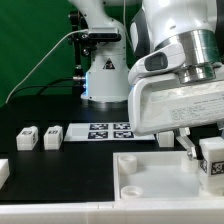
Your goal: Assemble one leg
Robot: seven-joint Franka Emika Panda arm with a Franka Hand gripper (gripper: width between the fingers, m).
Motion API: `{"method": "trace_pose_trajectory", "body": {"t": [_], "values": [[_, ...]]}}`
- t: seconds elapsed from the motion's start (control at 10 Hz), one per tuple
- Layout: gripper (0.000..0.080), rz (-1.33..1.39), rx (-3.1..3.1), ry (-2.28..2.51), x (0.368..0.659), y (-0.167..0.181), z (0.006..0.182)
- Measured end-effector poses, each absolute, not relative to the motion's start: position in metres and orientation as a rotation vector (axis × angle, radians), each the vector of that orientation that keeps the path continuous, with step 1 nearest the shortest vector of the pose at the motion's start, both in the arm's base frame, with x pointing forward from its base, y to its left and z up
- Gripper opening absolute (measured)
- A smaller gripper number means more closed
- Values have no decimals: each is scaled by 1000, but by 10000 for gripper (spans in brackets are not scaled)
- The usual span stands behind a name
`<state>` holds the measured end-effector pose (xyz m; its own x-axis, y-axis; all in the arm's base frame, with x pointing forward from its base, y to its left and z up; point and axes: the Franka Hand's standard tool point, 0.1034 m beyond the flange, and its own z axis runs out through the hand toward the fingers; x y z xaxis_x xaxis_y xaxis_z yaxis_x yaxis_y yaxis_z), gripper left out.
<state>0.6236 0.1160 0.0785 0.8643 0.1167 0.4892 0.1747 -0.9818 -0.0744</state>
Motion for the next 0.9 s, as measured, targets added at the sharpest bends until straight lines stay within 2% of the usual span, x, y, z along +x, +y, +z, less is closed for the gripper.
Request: {"method": "trace_pose_trajectory", "body": {"t": [0.9], "values": [[294, -867, -2913, -146, 617, 117, 78]]}}
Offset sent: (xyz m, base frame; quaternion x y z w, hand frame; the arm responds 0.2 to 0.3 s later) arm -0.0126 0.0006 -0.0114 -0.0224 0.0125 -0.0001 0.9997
